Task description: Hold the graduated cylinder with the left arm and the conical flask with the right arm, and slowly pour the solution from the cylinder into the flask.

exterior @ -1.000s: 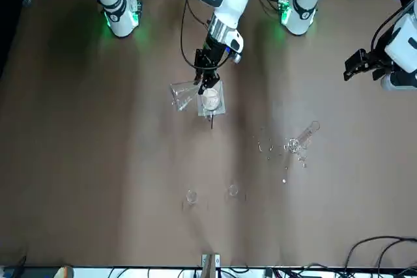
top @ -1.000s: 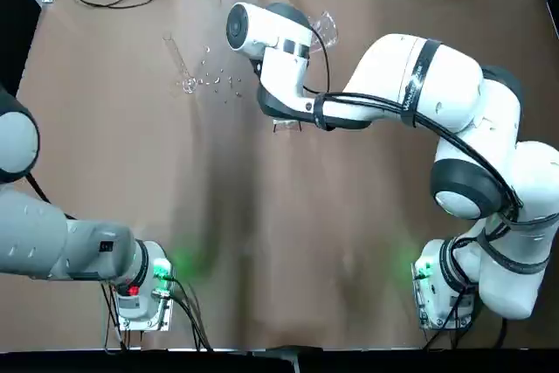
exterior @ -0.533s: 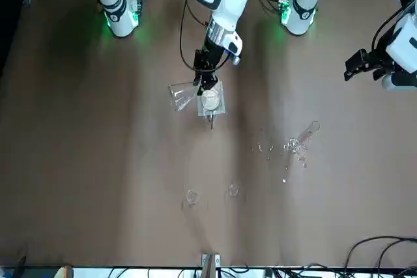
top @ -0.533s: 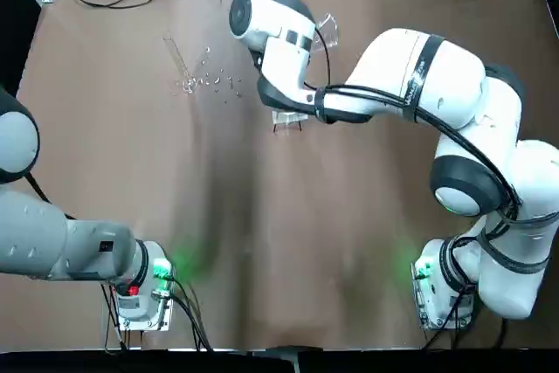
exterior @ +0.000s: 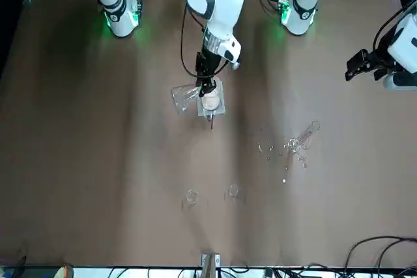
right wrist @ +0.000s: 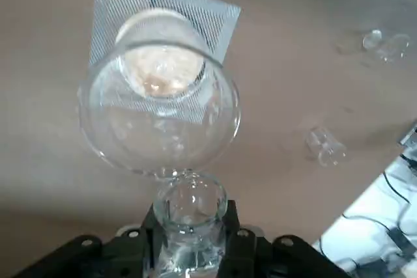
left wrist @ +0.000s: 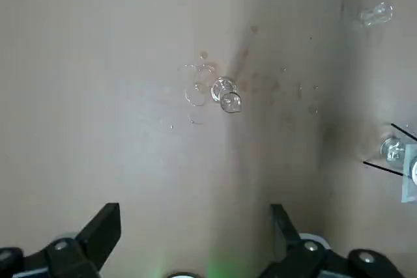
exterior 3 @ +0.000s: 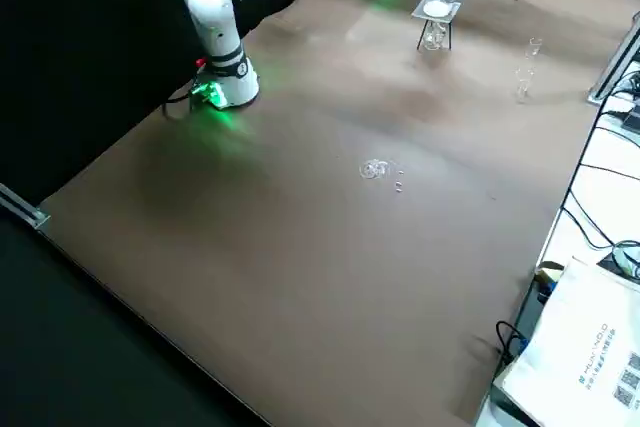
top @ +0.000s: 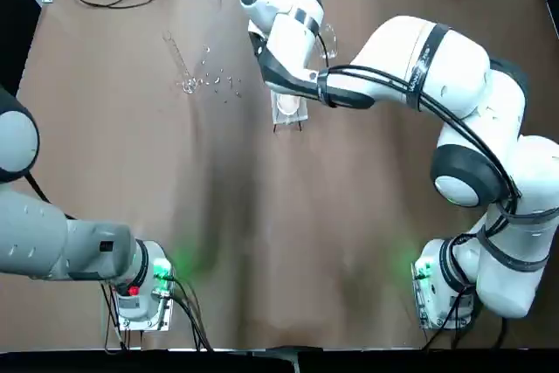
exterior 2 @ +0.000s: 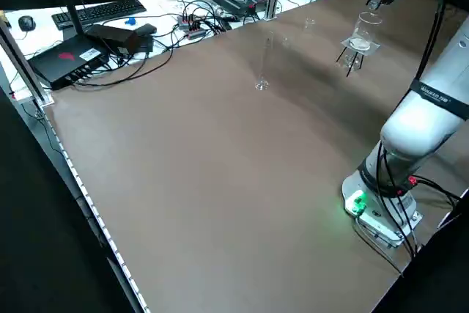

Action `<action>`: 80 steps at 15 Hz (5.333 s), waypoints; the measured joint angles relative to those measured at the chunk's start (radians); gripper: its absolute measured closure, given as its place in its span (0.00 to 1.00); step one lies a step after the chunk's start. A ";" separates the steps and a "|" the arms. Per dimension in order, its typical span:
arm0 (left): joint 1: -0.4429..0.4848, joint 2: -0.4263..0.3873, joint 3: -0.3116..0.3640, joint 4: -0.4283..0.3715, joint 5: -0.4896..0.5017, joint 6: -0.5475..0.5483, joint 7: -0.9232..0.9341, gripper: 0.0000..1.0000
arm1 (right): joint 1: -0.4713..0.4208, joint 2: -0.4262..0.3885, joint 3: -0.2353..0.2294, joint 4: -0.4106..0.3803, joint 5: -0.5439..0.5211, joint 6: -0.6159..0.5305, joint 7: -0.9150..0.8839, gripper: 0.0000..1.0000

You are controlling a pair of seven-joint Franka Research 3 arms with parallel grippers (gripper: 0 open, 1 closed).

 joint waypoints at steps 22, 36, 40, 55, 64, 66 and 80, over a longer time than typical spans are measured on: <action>-0.029 -0.003 -0.006 0.001 0.000 0.000 -0.021 0.00 | -0.612 -0.160 -0.015 -0.008 0.665 0.023 -0.562 0.60; -0.024 -0.039 -0.006 0.001 0.000 -0.017 -0.085 0.00 | -0.942 -0.160 -0.014 -0.249 0.982 0.051 -0.983 0.60; -0.024 -0.039 -0.007 0.000 0.000 -0.019 -0.085 0.00 | -1.027 -0.160 -0.014 -0.322 1.040 0.048 -1.125 0.60; -0.022 -0.039 -0.008 0.000 0.004 -0.019 -0.079 0.00 | -1.337 -0.101 -0.014 -0.473 1.186 -0.116 -1.555 0.60; -0.026 -0.036 -0.009 -0.002 0.004 -0.028 -0.073 0.00 | -1.419 0.036 -0.013 -0.494 1.197 -0.233 -1.619 0.60; -0.027 -0.036 -0.003 -0.002 0.004 -0.028 -0.071 0.00 | -1.429 0.057 -0.013 -0.494 1.204 -0.233 -1.654 0.60; -0.070 -0.040 0.074 -0.002 0.004 -0.017 0.005 0.00 | -1.488 0.137 -0.013 -0.477 1.266 -0.238 -1.676 0.00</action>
